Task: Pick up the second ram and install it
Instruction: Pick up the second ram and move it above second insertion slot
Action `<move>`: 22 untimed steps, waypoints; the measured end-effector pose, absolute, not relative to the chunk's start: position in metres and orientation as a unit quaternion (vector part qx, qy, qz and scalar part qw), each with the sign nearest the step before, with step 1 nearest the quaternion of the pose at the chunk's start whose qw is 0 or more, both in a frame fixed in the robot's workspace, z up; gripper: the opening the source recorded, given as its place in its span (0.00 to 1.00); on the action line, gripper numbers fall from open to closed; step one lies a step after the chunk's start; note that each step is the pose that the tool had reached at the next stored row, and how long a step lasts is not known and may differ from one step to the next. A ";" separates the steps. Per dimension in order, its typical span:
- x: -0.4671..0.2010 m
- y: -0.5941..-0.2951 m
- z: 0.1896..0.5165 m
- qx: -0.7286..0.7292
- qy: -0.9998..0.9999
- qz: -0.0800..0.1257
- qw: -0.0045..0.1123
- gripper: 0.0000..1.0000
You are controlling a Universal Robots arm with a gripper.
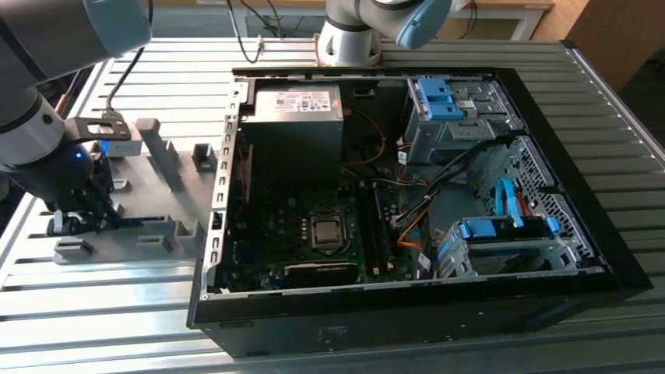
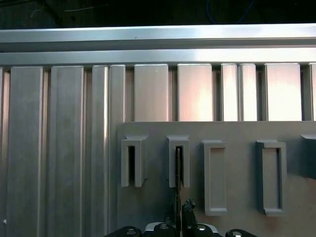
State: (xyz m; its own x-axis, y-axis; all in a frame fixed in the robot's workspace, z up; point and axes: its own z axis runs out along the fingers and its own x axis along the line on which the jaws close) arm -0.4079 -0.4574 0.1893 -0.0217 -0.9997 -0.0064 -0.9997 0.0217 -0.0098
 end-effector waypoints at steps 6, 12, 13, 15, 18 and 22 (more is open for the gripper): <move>-0.408 -0.457 0.188 -0.699 0.715 -0.001 0.006 0.20; -0.407 -0.457 0.186 -0.699 0.715 -0.001 0.006 0.20; -0.407 -0.457 0.186 -0.699 0.715 -0.001 0.006 0.20; -0.407 -0.457 0.186 -0.699 0.715 -0.001 0.006 0.20; -0.407 -0.457 0.186 -0.699 0.715 -0.001 0.006 0.20; -0.407 -0.457 0.186 -0.699 0.715 -0.001 0.006 0.19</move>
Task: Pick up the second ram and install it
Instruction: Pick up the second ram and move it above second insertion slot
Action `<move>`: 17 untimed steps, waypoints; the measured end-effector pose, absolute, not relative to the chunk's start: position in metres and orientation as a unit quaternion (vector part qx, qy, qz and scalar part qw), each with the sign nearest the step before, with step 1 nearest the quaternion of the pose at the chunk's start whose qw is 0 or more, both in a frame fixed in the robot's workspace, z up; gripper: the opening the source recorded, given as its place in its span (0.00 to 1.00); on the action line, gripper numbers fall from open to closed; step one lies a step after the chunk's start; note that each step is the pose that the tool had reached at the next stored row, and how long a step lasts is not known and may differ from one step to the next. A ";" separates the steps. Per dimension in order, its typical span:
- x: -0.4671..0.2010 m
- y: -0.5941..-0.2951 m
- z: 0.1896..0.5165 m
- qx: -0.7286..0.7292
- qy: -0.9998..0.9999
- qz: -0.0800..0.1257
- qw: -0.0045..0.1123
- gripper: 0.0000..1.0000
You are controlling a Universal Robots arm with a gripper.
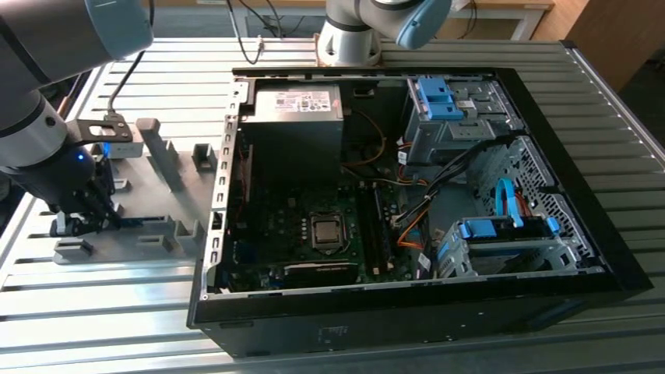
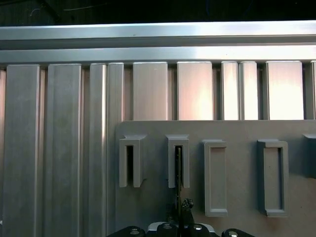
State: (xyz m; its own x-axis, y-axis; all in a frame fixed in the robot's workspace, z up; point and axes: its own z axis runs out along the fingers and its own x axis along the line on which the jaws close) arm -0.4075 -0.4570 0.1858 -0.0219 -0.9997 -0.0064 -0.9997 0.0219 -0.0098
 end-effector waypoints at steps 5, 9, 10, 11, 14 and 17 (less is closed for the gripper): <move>-0.407 -0.457 0.186 -0.699 0.715 -0.001 0.006 0.14; -0.407 -0.457 0.186 -0.699 0.715 -0.001 0.006 0.14; -0.407 -0.457 0.186 -0.699 0.715 -0.001 0.006 0.14; -0.407 -0.457 0.186 -0.699 0.715 -0.001 0.006 0.14; -0.407 -0.457 0.187 -0.699 0.715 -0.001 0.006 0.14; -0.407 -0.457 0.188 -0.699 0.715 -0.001 0.006 0.14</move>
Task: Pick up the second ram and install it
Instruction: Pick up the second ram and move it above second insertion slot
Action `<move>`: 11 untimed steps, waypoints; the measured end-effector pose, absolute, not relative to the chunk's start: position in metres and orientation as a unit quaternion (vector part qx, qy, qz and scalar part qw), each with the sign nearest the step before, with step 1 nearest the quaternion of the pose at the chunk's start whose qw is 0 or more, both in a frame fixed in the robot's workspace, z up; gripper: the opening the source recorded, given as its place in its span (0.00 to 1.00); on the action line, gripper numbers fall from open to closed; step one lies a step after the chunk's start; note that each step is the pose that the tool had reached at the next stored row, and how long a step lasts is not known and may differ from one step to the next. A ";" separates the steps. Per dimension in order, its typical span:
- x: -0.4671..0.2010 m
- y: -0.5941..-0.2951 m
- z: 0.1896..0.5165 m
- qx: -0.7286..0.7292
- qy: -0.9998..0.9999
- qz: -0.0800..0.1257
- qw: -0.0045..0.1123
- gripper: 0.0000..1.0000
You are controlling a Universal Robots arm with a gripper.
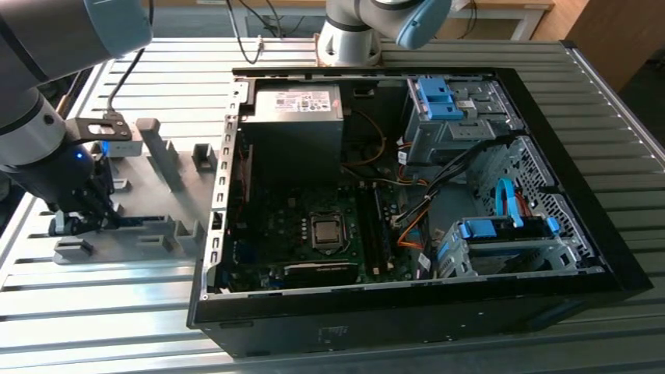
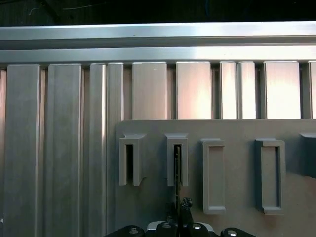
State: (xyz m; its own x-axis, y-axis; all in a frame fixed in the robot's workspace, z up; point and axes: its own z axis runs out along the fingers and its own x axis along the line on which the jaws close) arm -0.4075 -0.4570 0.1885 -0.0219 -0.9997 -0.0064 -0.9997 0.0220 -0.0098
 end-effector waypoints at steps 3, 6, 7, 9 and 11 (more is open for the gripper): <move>-0.407 -0.457 0.190 -0.699 0.715 -0.001 0.006 0.14; -0.407 -0.457 0.192 -0.699 0.715 -0.001 0.006 0.14; -0.407 -0.457 0.192 -0.699 0.715 -0.001 0.006 0.14; -0.407 -0.457 0.193 -0.699 0.715 -0.001 0.006 0.14; -0.407 -0.457 0.194 -0.699 0.715 -0.001 0.006 0.14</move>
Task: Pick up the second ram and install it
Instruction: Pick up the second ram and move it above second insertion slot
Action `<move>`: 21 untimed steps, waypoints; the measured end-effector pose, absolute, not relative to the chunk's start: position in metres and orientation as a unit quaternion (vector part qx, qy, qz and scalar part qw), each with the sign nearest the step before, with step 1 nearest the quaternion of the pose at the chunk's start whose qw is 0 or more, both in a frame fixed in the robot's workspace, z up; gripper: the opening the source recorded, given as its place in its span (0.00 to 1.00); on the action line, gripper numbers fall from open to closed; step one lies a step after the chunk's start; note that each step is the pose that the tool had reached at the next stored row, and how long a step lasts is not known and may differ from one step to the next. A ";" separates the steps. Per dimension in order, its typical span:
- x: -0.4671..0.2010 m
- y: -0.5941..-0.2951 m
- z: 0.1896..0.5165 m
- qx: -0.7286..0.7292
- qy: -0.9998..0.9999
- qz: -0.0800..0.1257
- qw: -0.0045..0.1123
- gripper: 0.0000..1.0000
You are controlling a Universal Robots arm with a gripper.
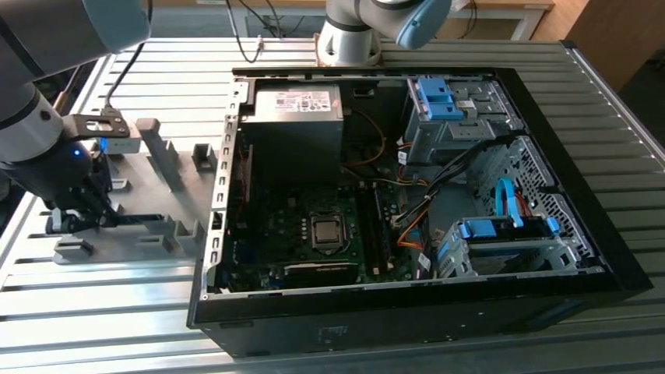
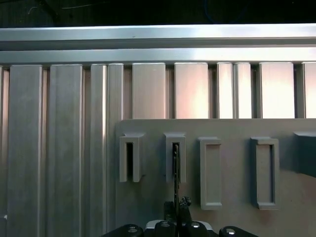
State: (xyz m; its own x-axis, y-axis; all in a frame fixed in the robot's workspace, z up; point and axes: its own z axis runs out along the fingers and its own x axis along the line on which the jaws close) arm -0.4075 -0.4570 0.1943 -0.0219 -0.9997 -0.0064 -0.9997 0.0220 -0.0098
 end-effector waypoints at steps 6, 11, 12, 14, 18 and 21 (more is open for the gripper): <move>-0.407 -0.457 0.198 -0.699 0.715 -0.001 0.006 0.14; -0.407 -0.457 0.201 -0.699 0.715 -0.001 0.006 0.14; -0.407 -0.457 0.202 -0.699 0.715 -0.001 0.006 0.14; -0.407 -0.457 0.204 -0.699 0.715 -0.001 0.006 0.14; -0.407 -0.457 0.206 -0.699 0.715 -0.001 0.006 0.14; -0.407 -0.457 0.208 -0.699 0.715 -0.001 0.006 0.14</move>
State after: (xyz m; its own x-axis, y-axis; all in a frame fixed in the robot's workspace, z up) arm -0.4075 -0.4570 0.2079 -0.0219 -0.9997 -0.0064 -0.9997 0.0220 -0.0098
